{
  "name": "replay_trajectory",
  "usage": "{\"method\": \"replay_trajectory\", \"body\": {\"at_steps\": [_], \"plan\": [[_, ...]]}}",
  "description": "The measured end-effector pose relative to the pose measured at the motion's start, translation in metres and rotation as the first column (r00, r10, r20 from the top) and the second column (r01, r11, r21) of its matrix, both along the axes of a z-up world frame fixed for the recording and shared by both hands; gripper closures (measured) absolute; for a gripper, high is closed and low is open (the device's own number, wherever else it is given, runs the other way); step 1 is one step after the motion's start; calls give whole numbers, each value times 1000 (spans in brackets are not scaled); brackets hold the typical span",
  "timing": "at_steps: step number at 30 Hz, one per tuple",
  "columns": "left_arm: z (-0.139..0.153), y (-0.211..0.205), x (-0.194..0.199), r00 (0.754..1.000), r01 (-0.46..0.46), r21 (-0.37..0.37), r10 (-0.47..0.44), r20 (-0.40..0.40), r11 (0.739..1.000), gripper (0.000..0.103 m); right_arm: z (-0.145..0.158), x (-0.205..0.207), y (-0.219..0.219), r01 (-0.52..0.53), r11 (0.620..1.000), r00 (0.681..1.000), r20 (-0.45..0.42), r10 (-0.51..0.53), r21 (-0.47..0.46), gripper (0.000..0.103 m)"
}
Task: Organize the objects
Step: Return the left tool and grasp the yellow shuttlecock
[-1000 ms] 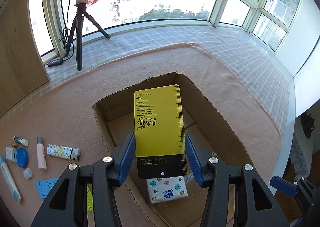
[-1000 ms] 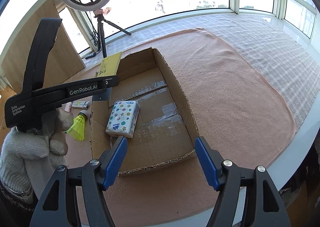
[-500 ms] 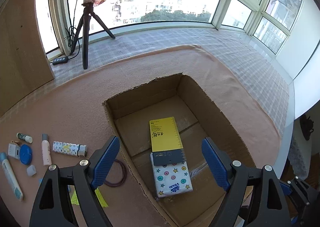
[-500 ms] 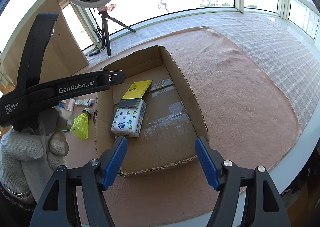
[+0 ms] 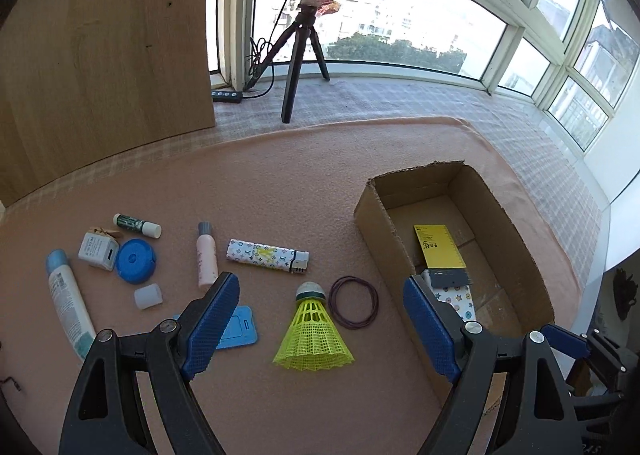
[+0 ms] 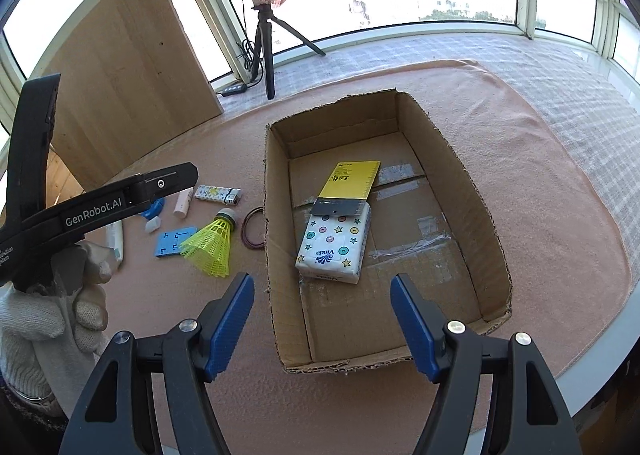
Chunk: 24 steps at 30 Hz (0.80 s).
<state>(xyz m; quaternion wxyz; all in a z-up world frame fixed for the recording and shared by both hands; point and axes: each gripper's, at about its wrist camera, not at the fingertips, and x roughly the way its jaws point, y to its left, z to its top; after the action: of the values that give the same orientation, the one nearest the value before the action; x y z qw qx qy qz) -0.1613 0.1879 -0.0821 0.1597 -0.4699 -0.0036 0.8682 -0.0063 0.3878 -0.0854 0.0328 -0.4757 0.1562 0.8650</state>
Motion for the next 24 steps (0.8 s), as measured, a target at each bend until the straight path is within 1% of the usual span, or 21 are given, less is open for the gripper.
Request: {"method": "replay_trajectory", "body": {"at_steps": [5, 10, 14, 18, 20, 24], "plan": [[-9, -58, 4, 996, -86, -14, 86, 19, 996, 17, 1, -14, -24, -55, 998, 999, -1, 55, -9, 36], [-20, -111, 3, 986, -165, -37, 166, 30, 986, 18, 3, -32, -49, -126, 991, 992, -10, 126, -31, 36], [-31, -139, -2, 979, -197, -58, 200, 49, 979, 23, 7, -47, -73, -187, 982, 982, -16, 187, -13, 36], [-41, -157, -5, 973, -217, -46, 220, 75, 975, 28, 3, -62, -84, -218, 973, 976, 4, 219, -75, 36], [-44, -161, -5, 972, -218, -41, 221, 83, 975, 30, -3, -72, -85, -217, 968, 975, 25, 221, -125, 36], [-47, -153, -1, 982, -171, -12, 171, 86, 985, 33, -14, -91, -80, -173, 960, 979, 66, 192, -221, 36]]}}
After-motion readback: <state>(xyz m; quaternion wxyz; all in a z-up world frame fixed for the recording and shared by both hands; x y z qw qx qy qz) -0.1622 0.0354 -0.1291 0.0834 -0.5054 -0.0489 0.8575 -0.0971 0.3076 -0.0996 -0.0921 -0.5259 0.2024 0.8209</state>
